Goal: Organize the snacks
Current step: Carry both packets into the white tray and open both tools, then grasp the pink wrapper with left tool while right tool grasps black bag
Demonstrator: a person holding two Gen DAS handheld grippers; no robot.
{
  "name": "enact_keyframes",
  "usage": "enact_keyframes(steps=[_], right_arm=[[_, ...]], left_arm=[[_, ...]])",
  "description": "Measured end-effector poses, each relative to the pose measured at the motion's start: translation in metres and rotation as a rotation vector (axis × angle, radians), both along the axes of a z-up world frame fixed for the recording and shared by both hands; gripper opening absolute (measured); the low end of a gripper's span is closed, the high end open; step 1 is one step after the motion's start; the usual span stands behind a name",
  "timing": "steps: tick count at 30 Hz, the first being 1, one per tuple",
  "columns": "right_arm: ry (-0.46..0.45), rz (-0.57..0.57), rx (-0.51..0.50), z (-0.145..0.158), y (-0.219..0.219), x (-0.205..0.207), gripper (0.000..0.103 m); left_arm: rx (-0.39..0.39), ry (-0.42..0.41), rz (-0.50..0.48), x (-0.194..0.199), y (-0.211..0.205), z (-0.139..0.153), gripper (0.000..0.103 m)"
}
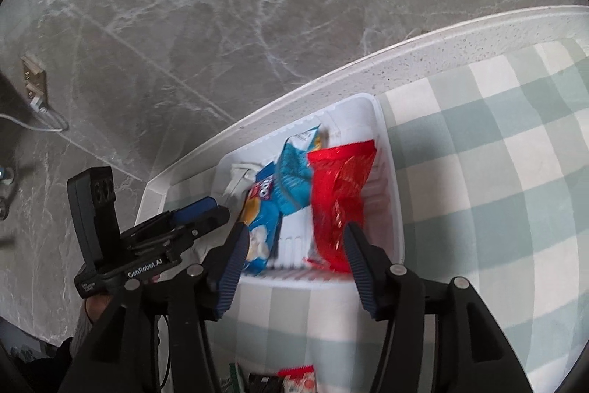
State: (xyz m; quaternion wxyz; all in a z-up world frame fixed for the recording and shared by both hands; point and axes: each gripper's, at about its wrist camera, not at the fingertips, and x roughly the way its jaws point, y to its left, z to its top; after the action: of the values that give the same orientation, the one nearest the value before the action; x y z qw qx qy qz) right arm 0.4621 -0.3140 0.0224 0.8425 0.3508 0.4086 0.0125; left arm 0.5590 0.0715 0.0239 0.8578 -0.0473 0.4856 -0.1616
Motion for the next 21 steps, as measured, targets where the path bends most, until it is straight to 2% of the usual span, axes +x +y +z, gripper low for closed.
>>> enact_keyframes(steps=[9, 21], right_arm=[[-0.018, 0.042, -0.019, 0.017, 0.033, -0.05, 0.062], [0.046, 0.178, -0.06, 0.001, 0.097, -0.113, 0.063]], left_arm=[[0.02, -0.021, -0.026, -0.071, 0.005, 0.02, 0.049], [0.073, 0.028, -0.094, -0.194, 0.017, 0.008, 0.049]])
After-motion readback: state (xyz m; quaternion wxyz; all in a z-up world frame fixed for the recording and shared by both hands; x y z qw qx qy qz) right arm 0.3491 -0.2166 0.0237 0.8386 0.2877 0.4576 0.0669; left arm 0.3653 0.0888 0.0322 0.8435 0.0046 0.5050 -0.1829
